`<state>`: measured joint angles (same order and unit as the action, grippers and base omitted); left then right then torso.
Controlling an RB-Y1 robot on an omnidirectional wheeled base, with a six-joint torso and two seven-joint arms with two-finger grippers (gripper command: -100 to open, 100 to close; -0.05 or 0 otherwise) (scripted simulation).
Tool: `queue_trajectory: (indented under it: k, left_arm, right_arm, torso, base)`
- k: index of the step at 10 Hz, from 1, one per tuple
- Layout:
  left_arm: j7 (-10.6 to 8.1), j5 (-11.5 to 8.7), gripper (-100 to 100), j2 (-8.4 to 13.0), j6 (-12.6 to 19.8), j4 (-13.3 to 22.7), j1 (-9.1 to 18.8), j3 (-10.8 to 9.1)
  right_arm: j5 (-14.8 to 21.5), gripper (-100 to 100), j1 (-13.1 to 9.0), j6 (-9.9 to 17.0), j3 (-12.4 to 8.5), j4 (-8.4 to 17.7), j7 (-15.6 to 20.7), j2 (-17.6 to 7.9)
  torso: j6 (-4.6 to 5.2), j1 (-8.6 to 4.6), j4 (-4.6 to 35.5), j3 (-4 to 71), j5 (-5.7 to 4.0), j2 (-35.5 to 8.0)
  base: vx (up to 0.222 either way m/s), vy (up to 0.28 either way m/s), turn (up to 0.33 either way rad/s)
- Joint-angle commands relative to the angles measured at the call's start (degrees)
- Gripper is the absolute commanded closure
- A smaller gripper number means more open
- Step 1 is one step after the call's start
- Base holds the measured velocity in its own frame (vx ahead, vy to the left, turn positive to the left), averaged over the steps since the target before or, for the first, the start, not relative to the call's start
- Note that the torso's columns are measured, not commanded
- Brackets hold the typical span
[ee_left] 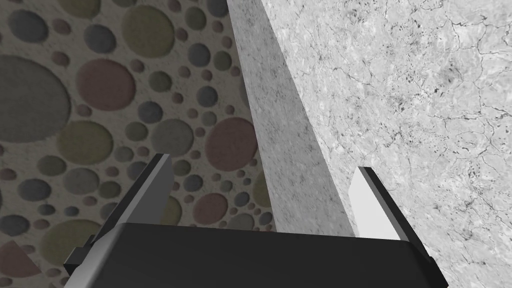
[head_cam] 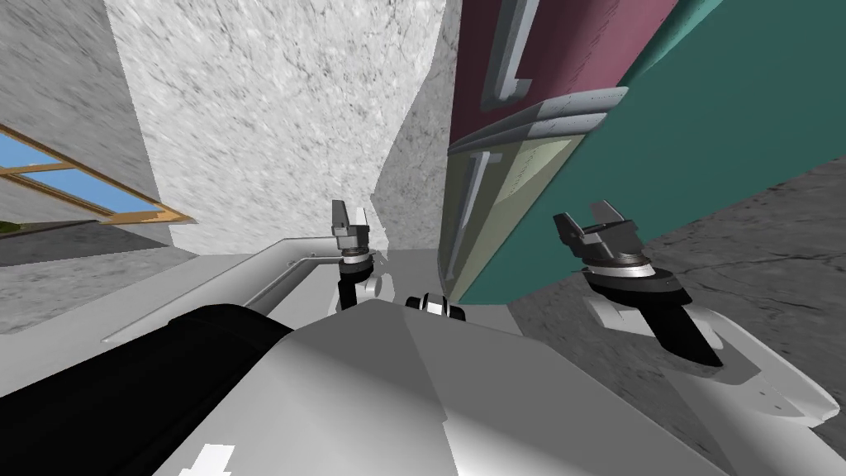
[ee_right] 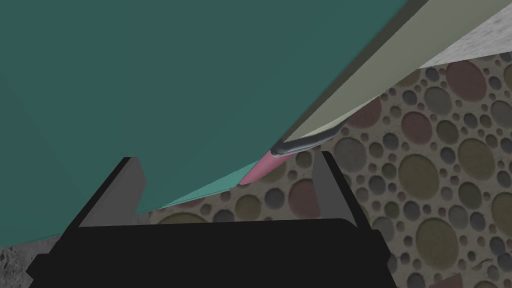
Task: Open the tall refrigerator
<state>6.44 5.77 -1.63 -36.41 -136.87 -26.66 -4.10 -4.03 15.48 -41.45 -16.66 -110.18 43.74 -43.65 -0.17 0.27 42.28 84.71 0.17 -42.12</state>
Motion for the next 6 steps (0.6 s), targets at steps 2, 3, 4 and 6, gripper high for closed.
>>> queue_trajectory:
  k: [2, 3, 4, 6]
  left_arm:
    - [0.00, 0.0, 0, 0.0, 0.0, 0.0, 0.0, 0.00]
    - [0.00, 0.0, 0, 0.0, 0.0, 0.0, 0.0, 0.00]
    - [0.00, 0.0, 0, 0.0, 0.0, 0.0, 0.0, 0.00]
    - [0.00, 0.0, 0, 0.0, 0.0, 0.0, 0.0, 0.00]
  right_arm:
    - [-0.2, -100, -2.5, -1.2, -1.9, 4.8, 5.8, -5.7]
    - [-0.2, -100, -2.5, -1.2, -1.9, 4.8, 5.9, -6.2]
    - [-0.3, -100, -3.5, -1.6, -2.6, 6.8, 8.1, -8.4]
    - [-0.4, -100, -4.4, -2.1, -3.3, 8.8, 10.2, -10.8]
  torso:
    - [-0.41, 0.45, 0.0, 0.2, 0.32, 0.2]
    - [-0.41, 0.50, 0.0, 0.2, 0.37, 0.2]
    - [-0.44, 0.52, 0.0, 0.2, 0.36, 0.2]
    - [-0.45, 0.63, 0.0, 0.3, 0.42, 0.3]
  base:
    - [0.038, 0.169, -0.112]
    - [-0.001, 0.121, -0.052]
    - [0.028, 0.148, -0.107]
    - [0.041, 0.159, -0.106]
